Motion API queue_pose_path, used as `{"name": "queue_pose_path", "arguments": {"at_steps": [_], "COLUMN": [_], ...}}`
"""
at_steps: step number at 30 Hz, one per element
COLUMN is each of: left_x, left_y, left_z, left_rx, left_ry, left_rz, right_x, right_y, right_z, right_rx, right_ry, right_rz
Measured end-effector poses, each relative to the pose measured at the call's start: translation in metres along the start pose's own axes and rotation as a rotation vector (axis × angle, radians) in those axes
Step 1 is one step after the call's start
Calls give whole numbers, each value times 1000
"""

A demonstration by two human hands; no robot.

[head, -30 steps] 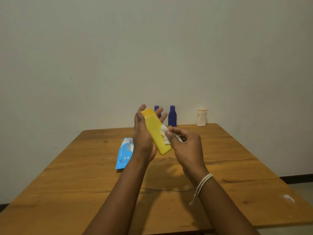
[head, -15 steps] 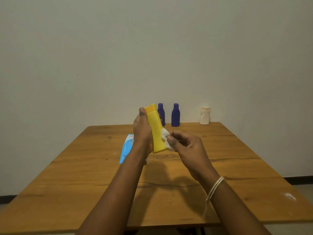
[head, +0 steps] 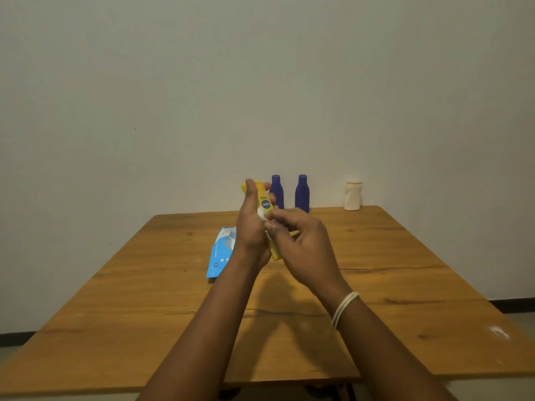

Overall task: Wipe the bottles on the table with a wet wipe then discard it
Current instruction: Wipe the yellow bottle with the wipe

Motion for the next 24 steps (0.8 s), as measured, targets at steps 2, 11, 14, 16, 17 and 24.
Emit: {"name": "queue_pose_path", "arguments": {"at_steps": [2,11,14,16,17,24], "left_x": [5,-11,-17,-28,-34,-58], "left_y": [-7,-15,-12,-10,-9,-36], "left_z": [-3,-14,-12,-9,-7,15], "left_rx": [65,460,415,380,373,305], "left_ry": [70,415,381,302,251,-88], "left_rz": [31,57,104,129,149,428], "right_x": [2,22,34,54,63,111], "right_y": [14,32,28,17,14,18], "right_z": [-7,-10,-14,-19,-20,-34], "right_rx": [-2,331,390,424,421,355], "right_ry": [46,-144,-228,-358,-427,-414], "right_rz": [-82,176,338,604,730,937]}}
Point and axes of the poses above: each hand's wrist, its own y-axis away from the middle knuckle, its own z-axis out of the palm, x = y × z, the point moved 5 cm from there along -y, towards the middle knuckle, and after that the axes turned 14 degrees about x, right-handed, at the moved point
